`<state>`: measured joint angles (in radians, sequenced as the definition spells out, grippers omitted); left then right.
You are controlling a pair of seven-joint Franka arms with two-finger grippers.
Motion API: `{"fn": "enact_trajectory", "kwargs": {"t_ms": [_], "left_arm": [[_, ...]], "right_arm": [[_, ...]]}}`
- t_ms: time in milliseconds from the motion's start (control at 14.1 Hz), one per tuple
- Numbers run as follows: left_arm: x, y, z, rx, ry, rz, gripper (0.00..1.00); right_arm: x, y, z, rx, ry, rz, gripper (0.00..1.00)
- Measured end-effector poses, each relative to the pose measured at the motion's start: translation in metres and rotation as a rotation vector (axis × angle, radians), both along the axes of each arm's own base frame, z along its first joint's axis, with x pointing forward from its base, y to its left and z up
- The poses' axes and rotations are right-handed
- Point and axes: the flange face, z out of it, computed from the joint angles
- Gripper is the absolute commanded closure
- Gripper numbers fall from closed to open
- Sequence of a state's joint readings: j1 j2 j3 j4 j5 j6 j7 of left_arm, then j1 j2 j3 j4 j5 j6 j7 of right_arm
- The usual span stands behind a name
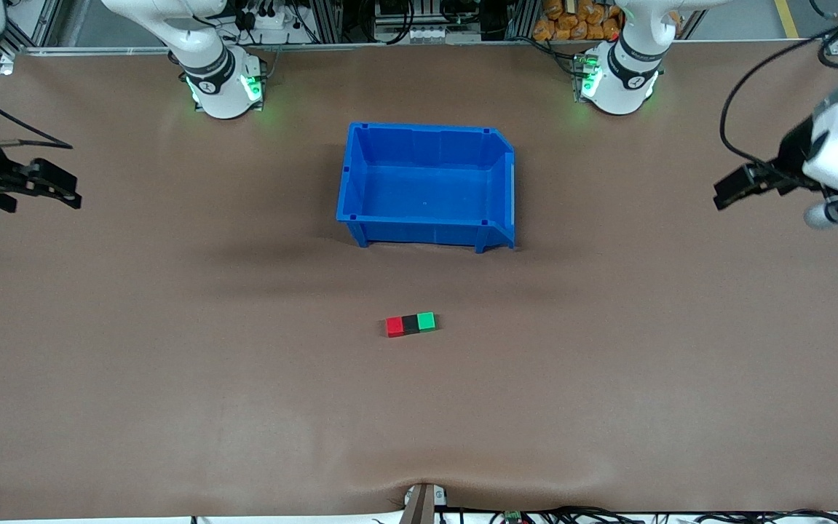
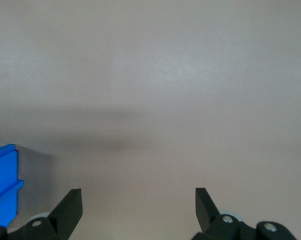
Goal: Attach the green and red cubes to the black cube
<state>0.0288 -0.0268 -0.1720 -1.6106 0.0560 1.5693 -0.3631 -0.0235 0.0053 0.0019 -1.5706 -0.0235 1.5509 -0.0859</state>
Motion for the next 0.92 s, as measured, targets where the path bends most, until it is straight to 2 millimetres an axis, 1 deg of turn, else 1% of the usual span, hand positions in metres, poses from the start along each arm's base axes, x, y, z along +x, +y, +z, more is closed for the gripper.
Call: {"fn": "enact_trajectory", "kwargs": {"t_ms": [71,142,284,711,924], "left_arm": [[-0.010,-0.002,0.002,0.005,-0.007,-0.005,0.00],[-0.017,-0.002,0.006,0.008,-0.015,-0.006,0.00],[-0.021,0.000,0.013,0.008,-0.025,-0.016,0.00],[-0.026,0.004,0.008,0.011,0.033,-0.065,0.00],[-0.030,0.009,0.013,0.008,0.058,-0.068,0.00]], "right_arm": [[0.001,-0.002,0.012,0.000,-0.019,-0.001,0.00],[0.003,-0.003,0.020,-0.001,-0.034,-0.001,0.00],[0.005,-0.003,0.027,-0.001,-0.049,0.001,0.00],[0.009,-0.003,0.024,-0.001,-0.046,0.002,0.00],[0.009,-0.003,0.025,-0.001,-0.048,0.002,0.00]]}}
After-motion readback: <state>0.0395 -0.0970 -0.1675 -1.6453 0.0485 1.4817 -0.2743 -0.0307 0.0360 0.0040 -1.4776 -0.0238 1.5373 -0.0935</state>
